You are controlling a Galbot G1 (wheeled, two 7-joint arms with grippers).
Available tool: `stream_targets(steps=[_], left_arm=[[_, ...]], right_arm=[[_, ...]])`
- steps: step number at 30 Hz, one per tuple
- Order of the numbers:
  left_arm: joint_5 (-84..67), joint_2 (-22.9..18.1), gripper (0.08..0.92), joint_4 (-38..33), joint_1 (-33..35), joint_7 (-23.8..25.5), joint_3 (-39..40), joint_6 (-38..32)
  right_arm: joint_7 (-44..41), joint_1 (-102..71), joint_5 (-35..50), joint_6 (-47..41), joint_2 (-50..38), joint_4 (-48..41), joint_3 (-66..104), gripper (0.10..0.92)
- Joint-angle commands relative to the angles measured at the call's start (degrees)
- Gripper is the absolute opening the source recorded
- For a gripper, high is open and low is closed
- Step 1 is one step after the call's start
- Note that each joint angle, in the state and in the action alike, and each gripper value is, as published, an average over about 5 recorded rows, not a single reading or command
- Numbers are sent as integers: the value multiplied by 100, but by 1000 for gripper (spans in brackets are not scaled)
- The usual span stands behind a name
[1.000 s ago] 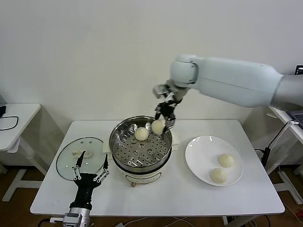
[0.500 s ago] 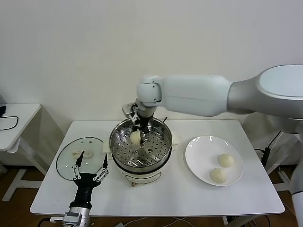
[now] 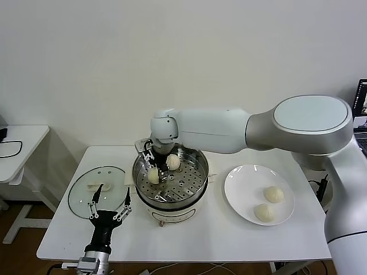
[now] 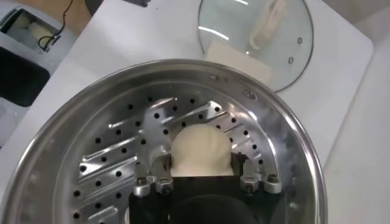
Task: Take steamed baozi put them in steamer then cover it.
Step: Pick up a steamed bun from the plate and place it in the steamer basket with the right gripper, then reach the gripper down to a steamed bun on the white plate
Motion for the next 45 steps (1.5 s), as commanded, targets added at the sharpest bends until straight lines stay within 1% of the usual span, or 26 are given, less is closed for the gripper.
stream_targets(steps=[1, 6, 9, 12, 15, 20, 25, 30, 37, 45], left_arm=[[0, 6, 823, 15, -9, -4, -5, -4], [0, 2, 823, -2, -5, -8, -28, -2], [0, 0, 823, -11, 2, -10, -41, 0], [1, -6, 823, -18, 10, -11, -44, 4], [6, -11, 823, -36, 23, -10, -44, 9], [44, 1, 823, -43, 32, -11, -34, 14], [106, 8, 823, -59, 30, -13, 8, 28], [145, -9, 823, -67, 25, -13, 57, 42], [170, -35, 823, -66, 53, -12, 45, 44], [192, -57, 823, -15, 78, -12, 23, 34]], right_arm=[[95, -195, -37, -23, 146, -159, -11, 702], [83, -165, -72, -6, 46, -102, 47, 802], [50, -76, -110, 3, -144, 49, 138, 820], [-51, 78, -203, 24, -521, 358, 336, 822], [-305, 275, -394, 94, -1094, 791, 647, 823], [-963, 576, -765, 371, -2390, 1336, 1185, 823], [-1695, 714, -1336, 1054, -3599, 1217, 1292, 823], [-2191, 416, -1776, 1525, -4379, 818, 1284, 823], [-2360, -559, -2367, 1887, -4864, 598, 1275, 823], [-2263, -1547, -2664, 1903, -4897, 646, 1468, 823]])
